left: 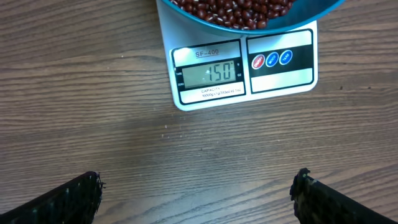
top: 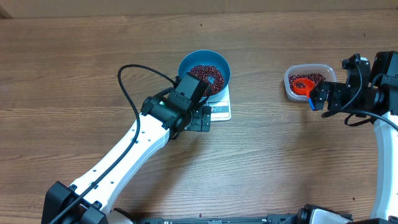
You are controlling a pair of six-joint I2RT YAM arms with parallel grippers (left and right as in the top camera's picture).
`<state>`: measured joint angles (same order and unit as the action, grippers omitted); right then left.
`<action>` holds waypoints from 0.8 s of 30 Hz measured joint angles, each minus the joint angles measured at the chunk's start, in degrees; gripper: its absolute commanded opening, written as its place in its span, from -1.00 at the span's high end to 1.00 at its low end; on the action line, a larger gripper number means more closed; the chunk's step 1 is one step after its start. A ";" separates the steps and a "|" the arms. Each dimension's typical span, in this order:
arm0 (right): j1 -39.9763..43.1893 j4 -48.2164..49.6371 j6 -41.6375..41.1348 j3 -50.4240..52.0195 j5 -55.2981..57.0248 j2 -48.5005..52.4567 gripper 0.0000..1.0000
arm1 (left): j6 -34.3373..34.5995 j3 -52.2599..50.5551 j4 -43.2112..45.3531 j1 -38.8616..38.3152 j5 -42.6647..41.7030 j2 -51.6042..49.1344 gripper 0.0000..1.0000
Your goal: Scoop item into bowl and weigh 150g on scale
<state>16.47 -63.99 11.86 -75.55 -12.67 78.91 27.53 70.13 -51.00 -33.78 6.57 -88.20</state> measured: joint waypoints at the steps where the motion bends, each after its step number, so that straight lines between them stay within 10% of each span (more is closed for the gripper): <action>1: -0.02 0.02 0.00 0.00 0.00 0.00 -1.00 | 0.00 -0.02 -0.04 0.00 0.15 0.00 -0.99; 24: 0.00 0.04 0.02 0.00 0.00 0.00 -1.00 | 0.02 -0.02 0.00 0.00 1.05 0.00 -0.99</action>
<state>16.47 -63.94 11.88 -75.55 -12.67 78.91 27.55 70.11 -51.00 -33.78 7.62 -88.20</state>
